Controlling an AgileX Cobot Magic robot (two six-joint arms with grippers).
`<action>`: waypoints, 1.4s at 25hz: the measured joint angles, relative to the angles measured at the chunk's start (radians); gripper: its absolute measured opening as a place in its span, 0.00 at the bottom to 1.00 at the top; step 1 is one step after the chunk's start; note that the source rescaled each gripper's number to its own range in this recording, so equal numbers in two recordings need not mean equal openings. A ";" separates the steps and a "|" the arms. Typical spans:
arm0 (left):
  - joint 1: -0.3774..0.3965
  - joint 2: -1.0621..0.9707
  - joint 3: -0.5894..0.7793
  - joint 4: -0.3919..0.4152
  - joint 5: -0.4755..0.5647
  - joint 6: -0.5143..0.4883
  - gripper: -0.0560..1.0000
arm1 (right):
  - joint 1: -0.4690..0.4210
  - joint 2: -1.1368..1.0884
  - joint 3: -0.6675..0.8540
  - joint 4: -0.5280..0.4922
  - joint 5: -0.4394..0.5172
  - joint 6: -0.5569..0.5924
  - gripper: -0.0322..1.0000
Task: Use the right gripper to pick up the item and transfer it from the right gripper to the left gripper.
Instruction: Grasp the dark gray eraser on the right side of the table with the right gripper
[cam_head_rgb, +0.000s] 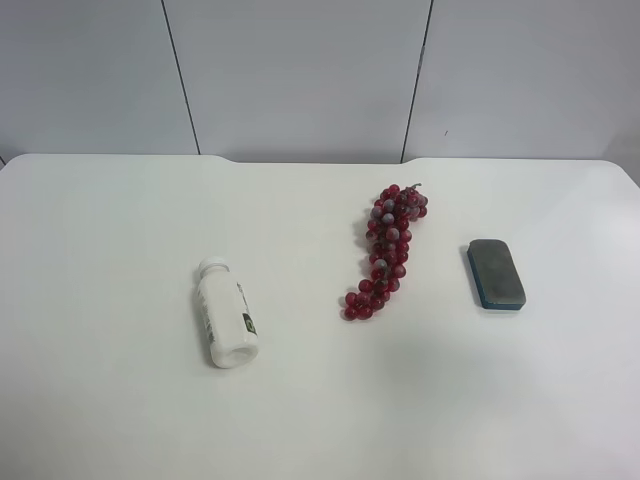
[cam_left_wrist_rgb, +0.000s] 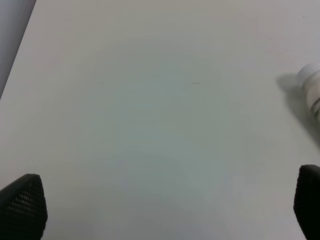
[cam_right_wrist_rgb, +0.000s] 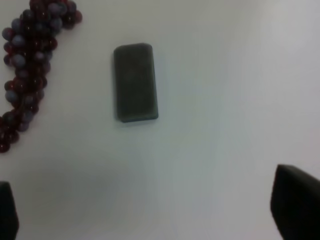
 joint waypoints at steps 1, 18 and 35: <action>0.000 0.000 0.000 0.000 0.000 0.000 1.00 | 0.000 0.044 -0.019 -0.001 0.000 -0.006 1.00; 0.000 0.000 0.000 0.000 0.000 0.000 1.00 | 0.000 0.774 -0.139 -0.001 -0.109 -0.099 1.00; 0.000 0.000 0.000 0.000 0.000 0.000 1.00 | 0.000 1.114 -0.249 0.067 -0.248 -0.134 1.00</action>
